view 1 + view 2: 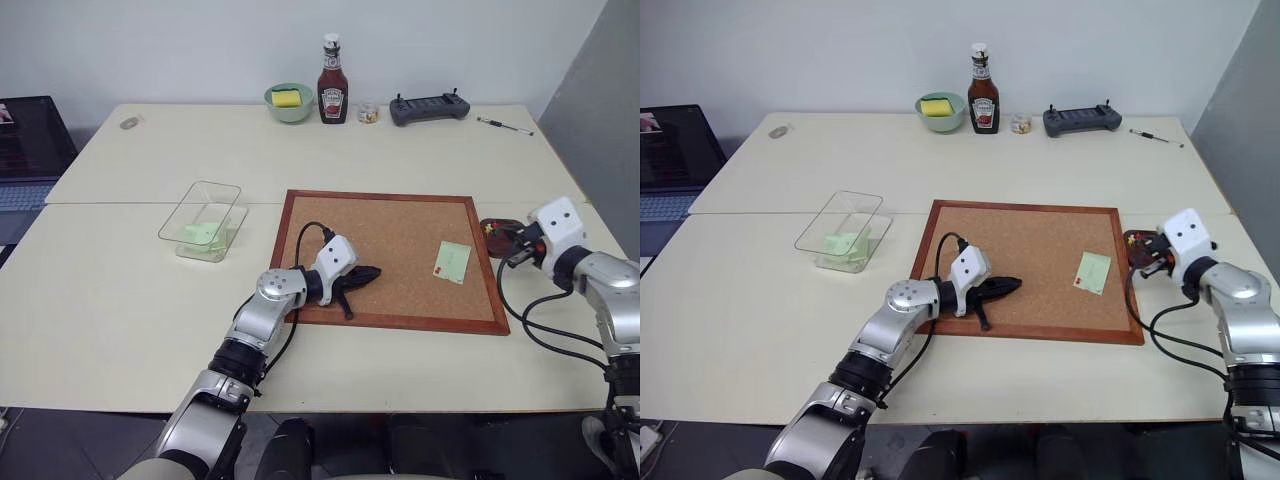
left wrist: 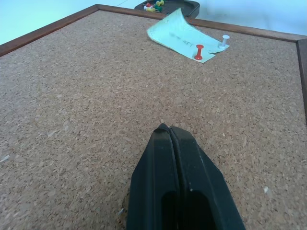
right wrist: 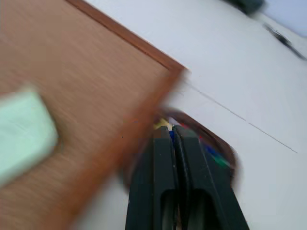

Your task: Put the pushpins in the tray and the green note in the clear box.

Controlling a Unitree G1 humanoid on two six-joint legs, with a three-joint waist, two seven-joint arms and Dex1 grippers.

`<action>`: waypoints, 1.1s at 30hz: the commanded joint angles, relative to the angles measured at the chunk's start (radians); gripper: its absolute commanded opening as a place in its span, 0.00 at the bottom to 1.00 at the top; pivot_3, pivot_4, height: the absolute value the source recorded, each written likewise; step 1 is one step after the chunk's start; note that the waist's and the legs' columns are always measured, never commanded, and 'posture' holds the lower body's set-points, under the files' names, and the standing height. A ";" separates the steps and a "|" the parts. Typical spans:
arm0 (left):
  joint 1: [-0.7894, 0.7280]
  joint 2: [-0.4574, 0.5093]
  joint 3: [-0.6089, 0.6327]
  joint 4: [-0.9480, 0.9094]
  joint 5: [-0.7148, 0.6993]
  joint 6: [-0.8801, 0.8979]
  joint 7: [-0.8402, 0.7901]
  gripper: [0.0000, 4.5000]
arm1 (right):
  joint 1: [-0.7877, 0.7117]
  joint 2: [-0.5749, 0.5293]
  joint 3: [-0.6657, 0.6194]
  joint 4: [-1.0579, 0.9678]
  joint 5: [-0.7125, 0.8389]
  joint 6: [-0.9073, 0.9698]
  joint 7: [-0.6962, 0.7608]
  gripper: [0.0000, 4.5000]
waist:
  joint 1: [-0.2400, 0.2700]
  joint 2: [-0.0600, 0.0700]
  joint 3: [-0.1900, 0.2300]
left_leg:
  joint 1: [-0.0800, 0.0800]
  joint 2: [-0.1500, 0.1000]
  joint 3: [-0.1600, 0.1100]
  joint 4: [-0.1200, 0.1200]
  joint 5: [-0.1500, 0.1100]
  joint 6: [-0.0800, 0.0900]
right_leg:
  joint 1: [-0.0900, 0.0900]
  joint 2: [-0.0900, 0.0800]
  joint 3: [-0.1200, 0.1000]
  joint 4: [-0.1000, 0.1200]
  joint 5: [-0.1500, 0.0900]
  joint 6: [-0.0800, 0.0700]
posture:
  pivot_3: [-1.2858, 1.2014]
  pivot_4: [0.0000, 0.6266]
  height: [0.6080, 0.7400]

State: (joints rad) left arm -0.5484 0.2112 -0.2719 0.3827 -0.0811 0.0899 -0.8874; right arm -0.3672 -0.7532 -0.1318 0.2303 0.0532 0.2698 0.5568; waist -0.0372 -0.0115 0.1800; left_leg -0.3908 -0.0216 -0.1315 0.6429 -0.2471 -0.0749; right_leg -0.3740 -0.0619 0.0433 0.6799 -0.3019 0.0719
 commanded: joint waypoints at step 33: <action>0.042 0.001 -0.031 -0.005 0.022 0.011 -0.019 0.00 | -0.012 0.041 -0.082 -0.090 0.087 0.047 0.013 1.00 | -0.001 0.002 -0.001 | 0.000 0.000 0.000 0.000 0.000 0.000 | 0.000 0.000 0.000 0.000 0.000 0.000 | 0.52 0.24 1.00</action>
State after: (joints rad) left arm -0.5298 0.2116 -0.2739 0.3588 -0.0723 0.0867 -0.8892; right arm -0.3927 -0.7086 -0.1583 0.2292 0.0683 0.2858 0.5317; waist -0.0380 -0.0098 0.1790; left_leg -0.3909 -0.0216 -0.1318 0.6426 -0.2471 -0.0749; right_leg -0.3735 -0.0620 0.0433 0.6795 -0.3019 0.0719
